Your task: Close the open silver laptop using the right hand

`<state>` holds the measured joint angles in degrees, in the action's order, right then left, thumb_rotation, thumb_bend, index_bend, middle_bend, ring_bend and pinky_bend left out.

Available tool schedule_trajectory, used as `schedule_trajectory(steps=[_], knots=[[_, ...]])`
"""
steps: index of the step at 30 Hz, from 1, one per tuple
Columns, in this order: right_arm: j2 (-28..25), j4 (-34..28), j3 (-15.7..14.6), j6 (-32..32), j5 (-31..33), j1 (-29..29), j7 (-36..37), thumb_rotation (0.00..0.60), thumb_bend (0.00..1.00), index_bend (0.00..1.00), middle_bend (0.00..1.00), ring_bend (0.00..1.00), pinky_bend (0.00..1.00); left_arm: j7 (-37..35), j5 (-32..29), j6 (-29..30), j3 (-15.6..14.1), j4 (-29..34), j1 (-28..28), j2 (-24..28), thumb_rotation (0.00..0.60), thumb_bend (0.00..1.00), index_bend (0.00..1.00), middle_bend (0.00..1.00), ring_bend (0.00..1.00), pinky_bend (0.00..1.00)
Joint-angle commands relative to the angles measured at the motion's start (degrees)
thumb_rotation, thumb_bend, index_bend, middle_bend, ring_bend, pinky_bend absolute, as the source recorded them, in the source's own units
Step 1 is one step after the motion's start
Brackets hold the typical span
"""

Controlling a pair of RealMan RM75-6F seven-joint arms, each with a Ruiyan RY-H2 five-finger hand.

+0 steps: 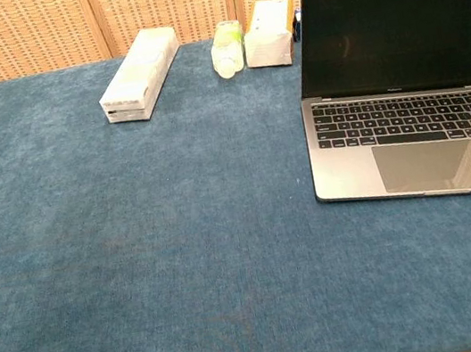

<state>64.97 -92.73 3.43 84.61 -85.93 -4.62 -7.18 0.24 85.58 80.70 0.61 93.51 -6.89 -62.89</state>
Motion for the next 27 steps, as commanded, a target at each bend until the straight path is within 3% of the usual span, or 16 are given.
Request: schedule_trajectory(steps=[1,18,27], knots=[[-0.01,-0.11,-0.02,0.02,-0.01,0.02,-0.09,0.600,0.02,0.10,0.00,0.00,0.00,-0.18,0.06,0.05,-0.04,-0.03,0.04,0.09,0.600,0.03,0.03,0.00,0.00,0.03],[-0.13,0.12,-0.33,0.51,-2.36,-0.42,1.97,0.600,0.02,0.09,0.00,0.00,0.00,-0.54,0.20,-0.34,-0.26,0.23,-0.05,0.37,0.600,0.03,0.04,0.00,0.00,0.03],[-0.45,0.92,0.71,0.50,-1.91,-1.05,2.70,0.600,0.02,0.01,0.00,0.00,0.00,-0.06,0.09,-0.90,-0.34,0.12,-0.32,0.21,0.600,0.04,0.05,0.00,0.02,0.04]])
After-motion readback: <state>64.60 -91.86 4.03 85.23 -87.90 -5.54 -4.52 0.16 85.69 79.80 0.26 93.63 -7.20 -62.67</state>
